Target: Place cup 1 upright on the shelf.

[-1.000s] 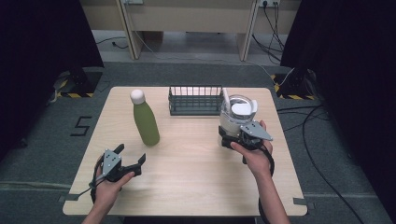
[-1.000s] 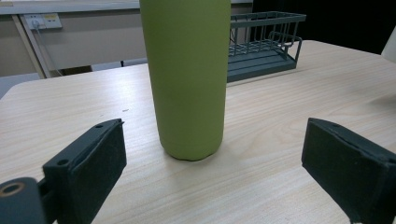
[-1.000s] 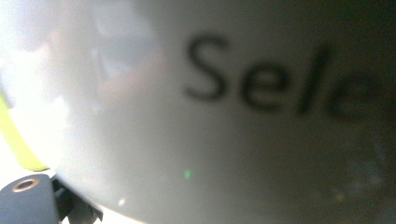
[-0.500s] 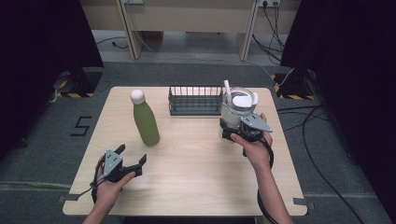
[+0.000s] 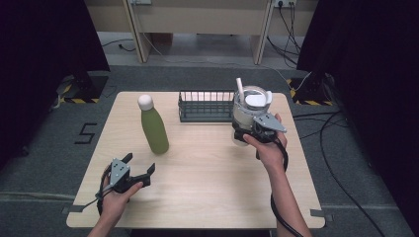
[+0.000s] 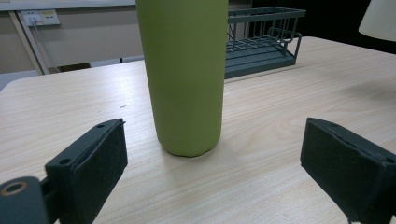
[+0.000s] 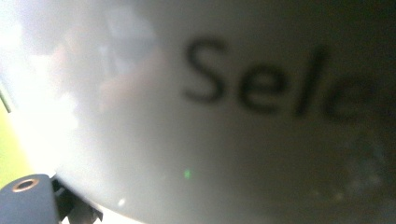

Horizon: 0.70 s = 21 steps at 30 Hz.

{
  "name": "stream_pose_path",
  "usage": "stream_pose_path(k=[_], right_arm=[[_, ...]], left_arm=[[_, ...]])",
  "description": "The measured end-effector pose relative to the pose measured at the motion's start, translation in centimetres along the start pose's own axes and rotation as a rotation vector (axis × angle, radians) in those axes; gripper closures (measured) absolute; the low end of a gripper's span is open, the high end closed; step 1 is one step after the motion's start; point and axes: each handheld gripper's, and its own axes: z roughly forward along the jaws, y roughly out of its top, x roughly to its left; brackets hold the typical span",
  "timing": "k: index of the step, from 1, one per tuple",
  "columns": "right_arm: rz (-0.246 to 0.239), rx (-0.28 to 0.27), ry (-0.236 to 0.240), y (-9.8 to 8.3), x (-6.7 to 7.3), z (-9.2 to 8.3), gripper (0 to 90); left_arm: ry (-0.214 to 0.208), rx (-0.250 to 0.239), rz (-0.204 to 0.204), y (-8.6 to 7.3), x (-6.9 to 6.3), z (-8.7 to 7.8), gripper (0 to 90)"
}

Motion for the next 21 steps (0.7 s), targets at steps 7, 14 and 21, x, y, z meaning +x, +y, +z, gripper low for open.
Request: stream_pose_path(k=[7, 14, 21], right_arm=[[0.003, -0.003, -0.004, 0.6, -0.2, 0.5, 10.1], [0.004, -0.005, -0.006, 1.3, -0.3, 1.1, 10.1], [0.007, -0.005, -0.009, 1.7, -0.3, 1.8, 10.1]], left_arm=[[0.0, -0.001, 0.0, 0.0, 0.0, 0.0, 6.6], [0.001, 0.0, -0.001, 0.0, 0.0, 0.0, 6.8], [0.001, 0.001, -0.002, 0.0, 0.0, 0.0, 6.9]])
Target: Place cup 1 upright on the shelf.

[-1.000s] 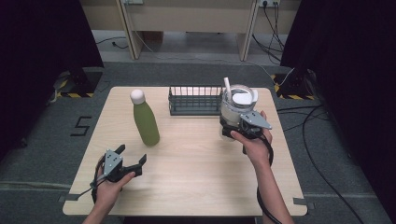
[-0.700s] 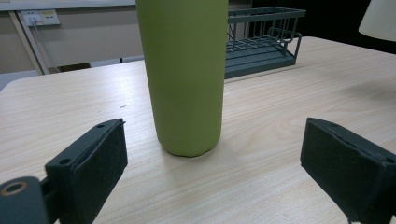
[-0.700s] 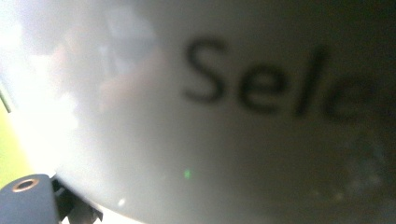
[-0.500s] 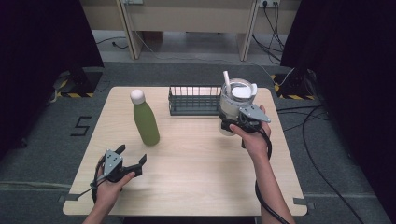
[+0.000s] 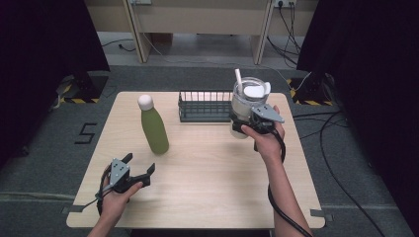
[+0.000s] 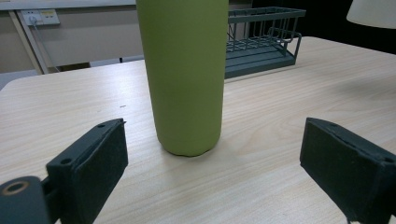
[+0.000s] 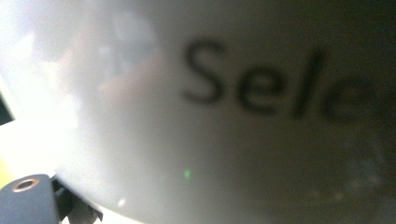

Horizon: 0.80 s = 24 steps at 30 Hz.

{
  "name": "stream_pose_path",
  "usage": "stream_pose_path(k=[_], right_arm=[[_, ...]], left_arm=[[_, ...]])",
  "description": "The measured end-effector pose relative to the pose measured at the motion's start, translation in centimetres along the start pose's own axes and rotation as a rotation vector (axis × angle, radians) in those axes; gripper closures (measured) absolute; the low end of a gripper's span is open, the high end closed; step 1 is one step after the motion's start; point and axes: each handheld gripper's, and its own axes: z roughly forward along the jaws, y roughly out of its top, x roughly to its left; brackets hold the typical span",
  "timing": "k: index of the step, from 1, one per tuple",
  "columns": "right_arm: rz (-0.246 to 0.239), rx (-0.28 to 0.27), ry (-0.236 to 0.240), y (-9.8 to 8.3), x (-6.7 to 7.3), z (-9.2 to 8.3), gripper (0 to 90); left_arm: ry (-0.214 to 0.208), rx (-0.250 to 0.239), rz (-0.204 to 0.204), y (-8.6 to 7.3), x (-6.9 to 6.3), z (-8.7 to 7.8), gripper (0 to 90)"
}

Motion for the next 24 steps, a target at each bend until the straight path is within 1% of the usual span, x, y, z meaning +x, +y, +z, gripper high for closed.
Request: stream_pose_path(k=[24], right_arm=[[0.008, -0.005, -0.019, 1.6, -0.6, 1.7, 10.1]], left_arm=[[-0.004, 0.001, 0.0, 0.0, -0.1, 0.1, 7.2]])
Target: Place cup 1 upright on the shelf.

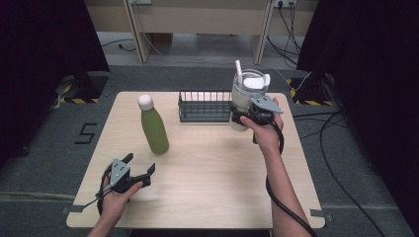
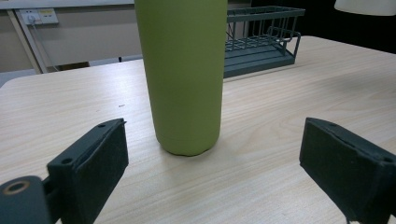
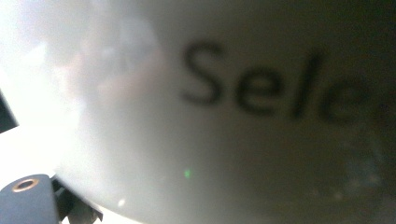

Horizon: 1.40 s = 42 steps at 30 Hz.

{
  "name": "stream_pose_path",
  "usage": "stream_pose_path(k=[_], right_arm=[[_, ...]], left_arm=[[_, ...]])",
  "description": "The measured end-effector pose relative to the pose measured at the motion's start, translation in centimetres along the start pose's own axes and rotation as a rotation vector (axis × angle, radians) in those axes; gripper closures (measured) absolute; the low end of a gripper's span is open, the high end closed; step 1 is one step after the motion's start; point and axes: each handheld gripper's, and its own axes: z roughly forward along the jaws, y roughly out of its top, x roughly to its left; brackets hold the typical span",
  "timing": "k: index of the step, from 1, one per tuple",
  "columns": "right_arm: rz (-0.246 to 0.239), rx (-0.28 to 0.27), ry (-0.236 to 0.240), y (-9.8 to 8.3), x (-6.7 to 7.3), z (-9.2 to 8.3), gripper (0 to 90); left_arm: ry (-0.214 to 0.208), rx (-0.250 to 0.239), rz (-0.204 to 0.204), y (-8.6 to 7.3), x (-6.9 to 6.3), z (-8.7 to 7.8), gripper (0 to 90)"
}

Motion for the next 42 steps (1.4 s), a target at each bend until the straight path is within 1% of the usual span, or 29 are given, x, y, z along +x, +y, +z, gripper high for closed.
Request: stream_pose_path(k=[20, 42], right_arm=[[0.01, 0.002, -0.011, 1.2, -0.3, 2.0, 10.1], [0.018, -0.009, -0.011, 2.5, 0.1, 4.2, 10.1]], left_arm=[[0.004, 0.002, -0.002, 0.0, 0.1, 0.0, 7.4], [0.003, 0.004, -0.006, -0.1, 0.1, 0.0, 7.5]])
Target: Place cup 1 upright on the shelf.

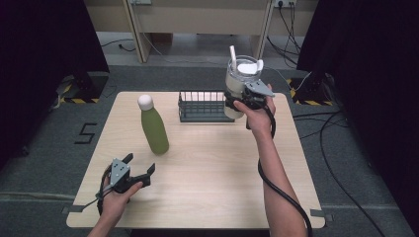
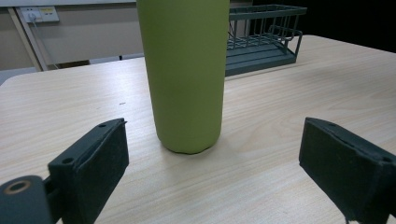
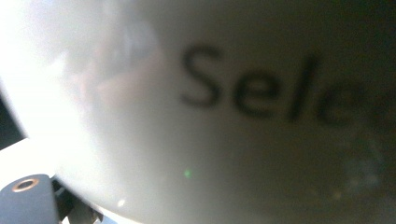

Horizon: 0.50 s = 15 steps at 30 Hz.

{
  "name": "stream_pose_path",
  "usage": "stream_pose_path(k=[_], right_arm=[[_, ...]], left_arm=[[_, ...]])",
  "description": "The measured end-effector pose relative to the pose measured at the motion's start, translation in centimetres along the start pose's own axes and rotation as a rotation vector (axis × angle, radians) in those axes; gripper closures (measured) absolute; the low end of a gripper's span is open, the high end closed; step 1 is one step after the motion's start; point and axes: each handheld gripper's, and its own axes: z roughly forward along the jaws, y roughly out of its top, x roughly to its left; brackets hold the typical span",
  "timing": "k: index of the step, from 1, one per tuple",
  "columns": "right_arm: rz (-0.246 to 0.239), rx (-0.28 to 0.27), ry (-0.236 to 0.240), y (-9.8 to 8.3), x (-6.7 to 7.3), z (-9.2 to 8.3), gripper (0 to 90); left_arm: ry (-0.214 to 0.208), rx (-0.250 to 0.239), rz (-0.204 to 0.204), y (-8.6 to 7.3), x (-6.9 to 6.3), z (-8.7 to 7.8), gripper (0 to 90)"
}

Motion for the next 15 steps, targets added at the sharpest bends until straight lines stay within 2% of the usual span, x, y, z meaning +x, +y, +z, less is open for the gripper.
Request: stream_pose_path(k=[15], right_arm=[[0.009, -0.009, -0.003, 1.0, 0.1, 1.4, 10.1]], left_arm=[[-0.002, 0.001, -0.003, 0.0, 0.0, 0.0, 7.6]])
